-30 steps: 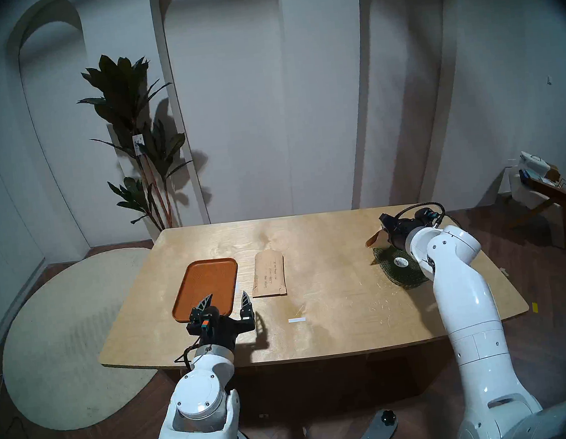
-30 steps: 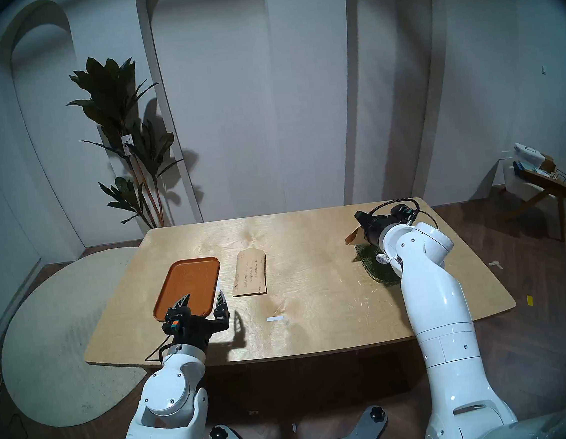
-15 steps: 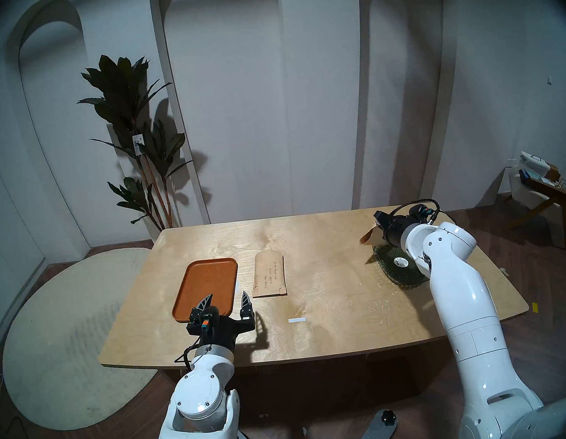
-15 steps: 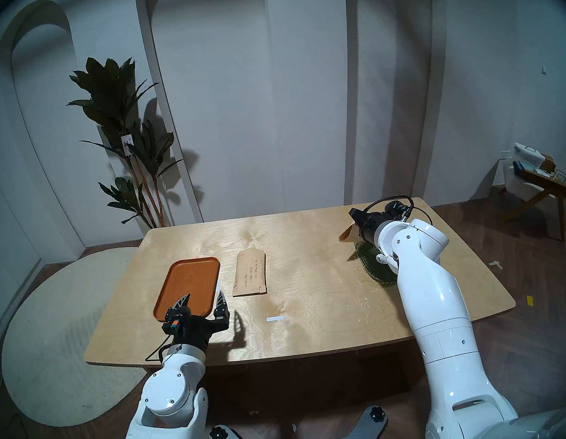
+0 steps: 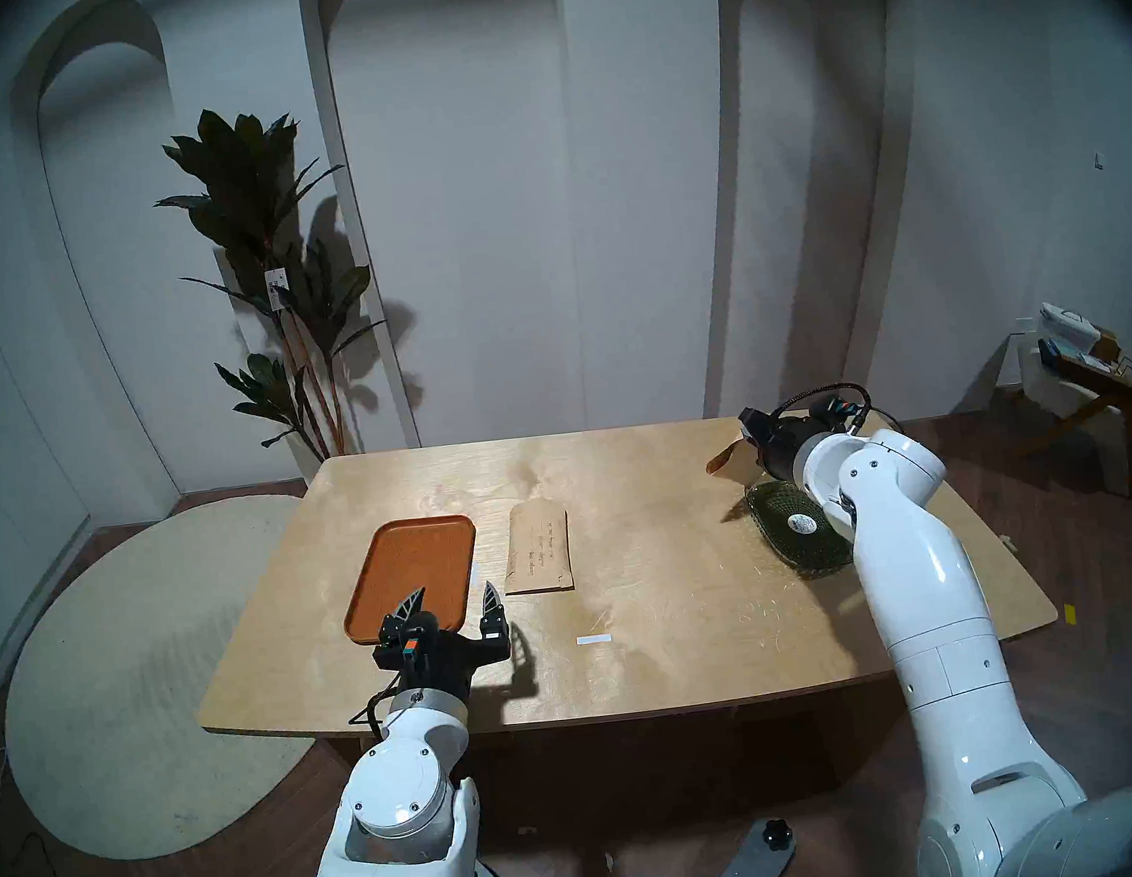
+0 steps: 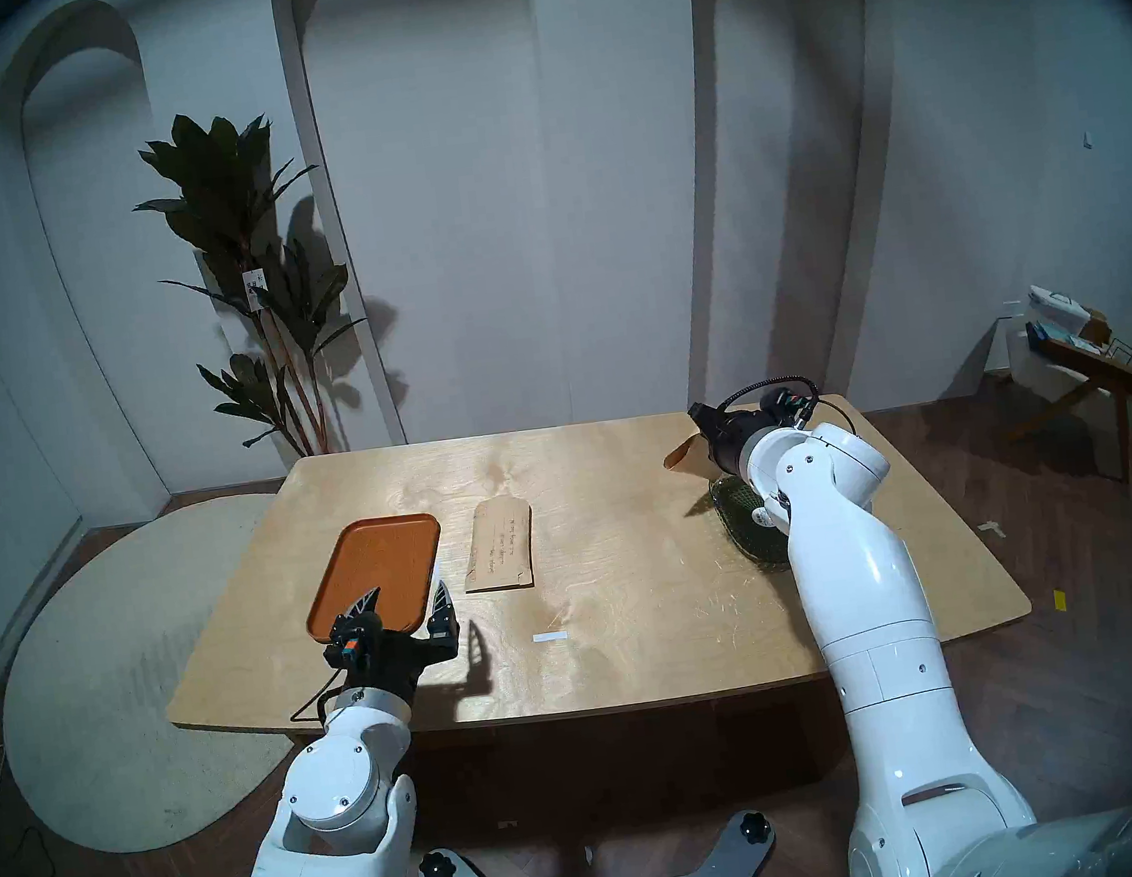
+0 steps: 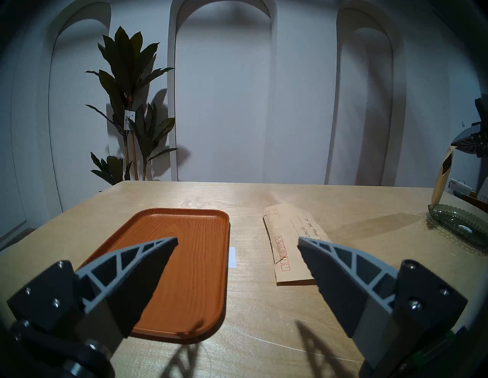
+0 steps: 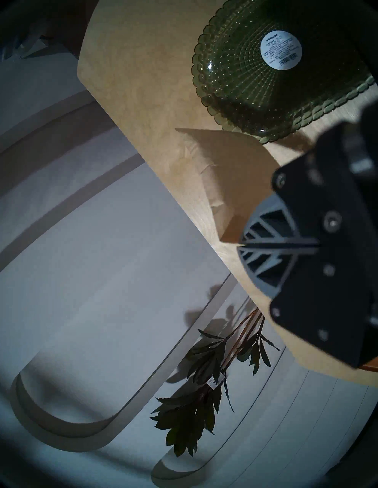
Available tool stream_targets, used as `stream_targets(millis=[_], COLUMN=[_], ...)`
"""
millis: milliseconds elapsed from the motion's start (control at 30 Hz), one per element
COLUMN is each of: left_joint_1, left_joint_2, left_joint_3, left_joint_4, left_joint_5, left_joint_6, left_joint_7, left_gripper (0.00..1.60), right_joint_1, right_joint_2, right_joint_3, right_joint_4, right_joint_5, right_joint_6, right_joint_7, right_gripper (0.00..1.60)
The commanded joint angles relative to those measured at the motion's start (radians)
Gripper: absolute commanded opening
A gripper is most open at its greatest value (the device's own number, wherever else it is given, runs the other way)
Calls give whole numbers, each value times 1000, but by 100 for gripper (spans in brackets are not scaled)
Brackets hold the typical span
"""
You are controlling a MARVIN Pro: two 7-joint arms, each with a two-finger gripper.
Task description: Sort the mail into the trays, one tray per recipient
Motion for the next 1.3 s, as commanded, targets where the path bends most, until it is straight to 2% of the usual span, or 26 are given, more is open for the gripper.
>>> stream_targets(millis=[0, 600, 867, 1267], left_joint_1=[-5, -5, -6, -5], left_joint_2=[0, 0, 0, 0], left_joint_3=[-1, -1, -1, -1], left_joint_4=[-23, -23, -21, -21], left_joint_5=[0, 0, 0, 0], left_joint_6=[-4, -4, -4, -4], left_joint_7=[1, 1, 1, 1], left_gripper=[160, 160, 160, 160], right_joint_1=[-3, -17, 40, 73], right_joint_2=[6, 27, 21, 19], right_joint_3=[-2, -2, -27, -41], right_joint_4=[7, 24, 37, 30], right_joint_5=[0, 22, 26, 41], right_joint_6=[4, 8, 3, 7], right_joint_7=[6, 30, 48, 42], right_gripper=[0, 0, 0, 0])
